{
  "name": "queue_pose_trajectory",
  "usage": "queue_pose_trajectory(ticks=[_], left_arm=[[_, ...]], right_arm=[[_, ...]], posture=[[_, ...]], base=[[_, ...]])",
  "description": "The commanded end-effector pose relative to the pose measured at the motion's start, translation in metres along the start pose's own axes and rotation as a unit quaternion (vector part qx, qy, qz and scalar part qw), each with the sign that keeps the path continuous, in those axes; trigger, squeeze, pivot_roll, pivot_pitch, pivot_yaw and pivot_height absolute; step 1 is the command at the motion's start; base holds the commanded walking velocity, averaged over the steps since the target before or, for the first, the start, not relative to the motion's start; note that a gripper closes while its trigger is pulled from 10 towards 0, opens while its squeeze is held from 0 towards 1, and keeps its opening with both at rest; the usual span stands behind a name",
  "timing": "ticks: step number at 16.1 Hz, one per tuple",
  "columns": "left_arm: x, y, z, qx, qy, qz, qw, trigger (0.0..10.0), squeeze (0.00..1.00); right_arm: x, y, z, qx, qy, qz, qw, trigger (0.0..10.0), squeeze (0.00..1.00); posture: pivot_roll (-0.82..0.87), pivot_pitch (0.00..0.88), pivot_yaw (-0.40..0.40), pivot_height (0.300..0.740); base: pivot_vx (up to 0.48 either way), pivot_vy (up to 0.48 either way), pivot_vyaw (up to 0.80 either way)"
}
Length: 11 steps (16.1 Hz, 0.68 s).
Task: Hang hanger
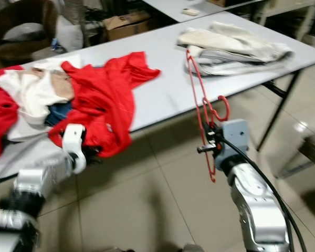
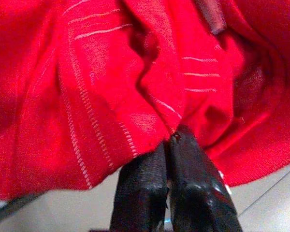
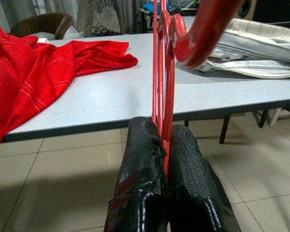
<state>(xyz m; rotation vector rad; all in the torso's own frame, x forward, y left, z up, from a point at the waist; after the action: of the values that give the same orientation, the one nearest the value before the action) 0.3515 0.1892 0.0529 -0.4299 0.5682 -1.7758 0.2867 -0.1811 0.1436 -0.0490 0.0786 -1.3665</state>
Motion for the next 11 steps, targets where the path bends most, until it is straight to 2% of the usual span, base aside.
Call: queue_pose_trajectory(ticks=[1, 2, 3, 4, 5, 6, 7, 8, 9, 11], left_arm=[[-0.079, -0.063, 0.133, 0.229, 0.103, 0.178, 0.951, 0.0, 0.0], [-0.074, -0.074, 0.165, 0.271, 0.128, 0.165, 0.94, 0.0, 0.0], [-0.068, -0.077, 0.175, 0.283, 0.127, 0.148, 0.939, 0.0, 0.0], [-0.059, -0.076, 0.18, 0.281, 0.123, 0.115, 0.945, 0.0, 0.0], [-0.051, -0.067, 0.169, 0.257, 0.11, 0.083, 0.957, 0.0, 0.0], [-0.047, -0.061, 0.162, 0.243, 0.095, 0.067, 0.963, 0.0, 0.0], [-0.034, -0.045, 0.132, 0.202, 0.031, 0.018, 0.979, 0.0, 0.0], [-0.018, -0.032, 0.101, 0.167, -0.062, -0.037, 0.983, 0.0, 0.0], [-0.012, -0.027, 0.086, 0.154, -0.087, -0.042, 0.983, 0.0, 0.0], [-0.013, -0.023, 0.077, 0.163, -0.115, -0.021, 0.98, 0.0, 0.0]], right_arm=[[-0.001, 0.0, -0.001, 0.002, 0.003, 0.003, 1.0, 10.0, 0.0], [-0.001, -0.001, 0.0, 0.005, 0.004, 0.001, 1.0, 10.0, 0.0], [0.0, -0.001, 0.0, 0.006, 0.005, -0.002, 1.0, 10.0, 0.0], [0.001, -0.003, -0.001, 0.006, 0.006, -0.007, 1.0, 10.0, 0.0], [0.001, -0.004, -0.002, 0.006, 0.007, -0.009, 1.0, 10.0, 0.0], [0.001, -0.005, -0.003, 0.005, 0.007, -0.01, 1.0, 10.0, 0.0], [0.001, -0.006, -0.004, 0.004, 0.008, -0.011, 1.0, 10.0, 0.0], [0.001, -0.006, -0.005, 0.002, 0.008, -0.011, 1.0, 10.0, 0.0], [0.001, -0.007, -0.005, 0.001, 0.007, -0.01, 1.0, 10.0, 0.0], [0.002, -0.006, -0.004, 0.0, 0.006, -0.008, 1.0, 10.0, 0.0]], posture=[[-0.11, 0.0, 0.175, 0.74], [-0.11, 0.0, 0.18, 0.74], [-0.11, 0.0, 0.186, 0.74], [-0.11, 0.0, 0.186, 0.74], [-0.12, 0.0, 0.203, 0.74], [-0.12, 0.0, 0.205, 0.74], [-0.12, 0.0, 0.204, 0.74], [-0.13, 0.0, 0.2, 0.74], [-0.12, 0.0, 0.192, 0.74], [-0.12, 0.0, 0.179, 0.74]], base=[[0.0, 0.0, 0.0], [0.0, 0.0, 0.0], [0.0, 0.0, 0.0], [0.0, 0.0, 0.0], [0.0, 0.0, 0.0], [0.0, 0.0, 0.0], [0.0, 0.0, 0.0], [0.0, 0.0, 0.0], [0.0, 0.0, 0.0], [0.0, 0.0, 0.0]])
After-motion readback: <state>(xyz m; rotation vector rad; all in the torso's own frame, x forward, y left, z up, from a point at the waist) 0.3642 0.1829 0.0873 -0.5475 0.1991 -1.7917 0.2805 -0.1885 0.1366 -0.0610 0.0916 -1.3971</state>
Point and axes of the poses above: a point about 5 cm out from each wrist's last joint towards the gripper, its own y axis pointing out of the wrist towards the gripper, its own z axis along the axis of the wrist's last joint, x = y × z, the point moved 3 cm from there along y, pointing out of the wrist towards the gripper, and after that the axes turned 6 degrees about y, right-handed, at the moved point
